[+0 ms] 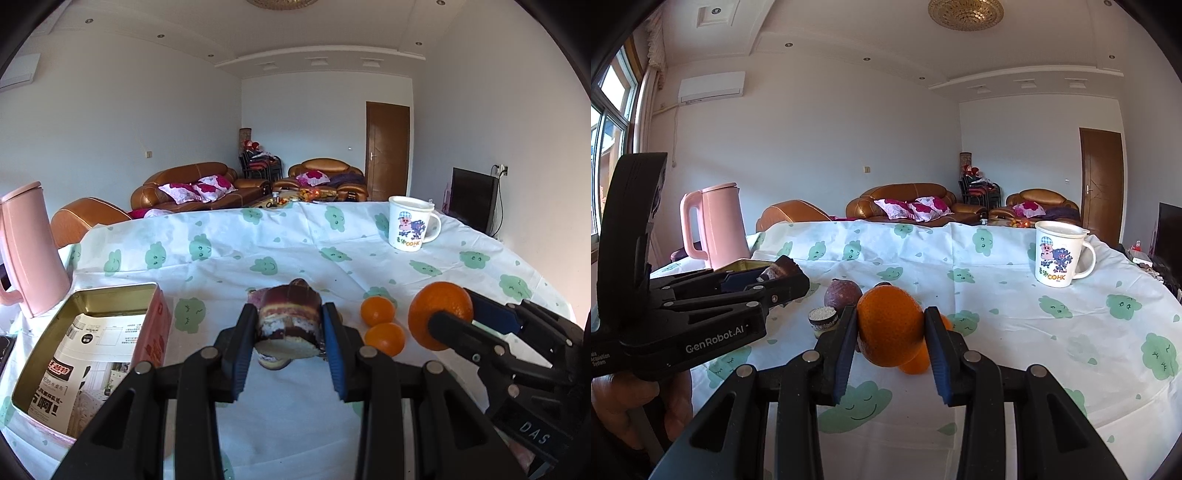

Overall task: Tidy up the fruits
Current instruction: 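Carry the orange and cake over the tin box and open both tools to drop them, then grasp a second orange with the right tool while the left tool grasps the white-topped jar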

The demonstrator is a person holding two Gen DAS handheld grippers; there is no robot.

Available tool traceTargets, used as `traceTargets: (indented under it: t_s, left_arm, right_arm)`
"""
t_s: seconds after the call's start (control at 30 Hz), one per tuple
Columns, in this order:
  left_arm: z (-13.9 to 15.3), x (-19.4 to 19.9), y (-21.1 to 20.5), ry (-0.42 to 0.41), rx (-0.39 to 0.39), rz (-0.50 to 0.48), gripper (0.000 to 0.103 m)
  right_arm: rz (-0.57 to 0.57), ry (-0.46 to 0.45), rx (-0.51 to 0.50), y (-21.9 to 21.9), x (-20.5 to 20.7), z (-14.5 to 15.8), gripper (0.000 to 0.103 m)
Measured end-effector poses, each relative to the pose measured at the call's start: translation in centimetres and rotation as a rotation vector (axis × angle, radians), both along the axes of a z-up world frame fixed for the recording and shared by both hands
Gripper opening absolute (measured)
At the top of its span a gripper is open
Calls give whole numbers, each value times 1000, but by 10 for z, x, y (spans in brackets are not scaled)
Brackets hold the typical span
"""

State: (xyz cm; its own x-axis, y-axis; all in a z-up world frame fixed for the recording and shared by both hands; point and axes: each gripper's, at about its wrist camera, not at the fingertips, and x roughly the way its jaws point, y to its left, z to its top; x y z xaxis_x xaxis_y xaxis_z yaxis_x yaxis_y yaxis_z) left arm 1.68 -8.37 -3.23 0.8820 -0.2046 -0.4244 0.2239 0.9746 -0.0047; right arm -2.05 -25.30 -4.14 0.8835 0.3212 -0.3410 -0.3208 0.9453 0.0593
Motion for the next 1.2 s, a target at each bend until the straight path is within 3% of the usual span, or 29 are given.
traceTargets:
  t_s: [0.13,0.27,0.37,0.5,0.67,1.0,1.1,1.13,1.17,1.2]
  left_arm:
    - [10,0,22,-2,-1,55,37]
    - [16,2,62,12,13,162,37]
    - [14,8,105,53,1,255,37]
    - [4,20,160,124,-36,354,37]
    - [-13,27,195,199,-36,388,37]
    - [-30,34,206,256,-50,391,39]
    - [-24,31,203,253,-69,385,52]
    - [-21,29,200,242,-63,391,59]
    - [-16,27,195,226,-54,393,70]
    - [-12,25,190,209,-51,390,74]
  right_arm:
    - [66,-29,-18,21,3,30,39]
    - [200,26,-12,63,22,51,39]
    - [294,56,-61,110,35,53,39]
    - [387,103,-133,172,50,40,39]
    - [453,172,-184,223,66,11,39]
    - [470,270,-213,243,79,-19,43]
    - [450,238,-200,230,73,-9,56]
    - [444,220,-189,222,70,-5,64]
    - [435,203,-180,212,67,0,67]
    - [420,187,-169,201,63,4,68]
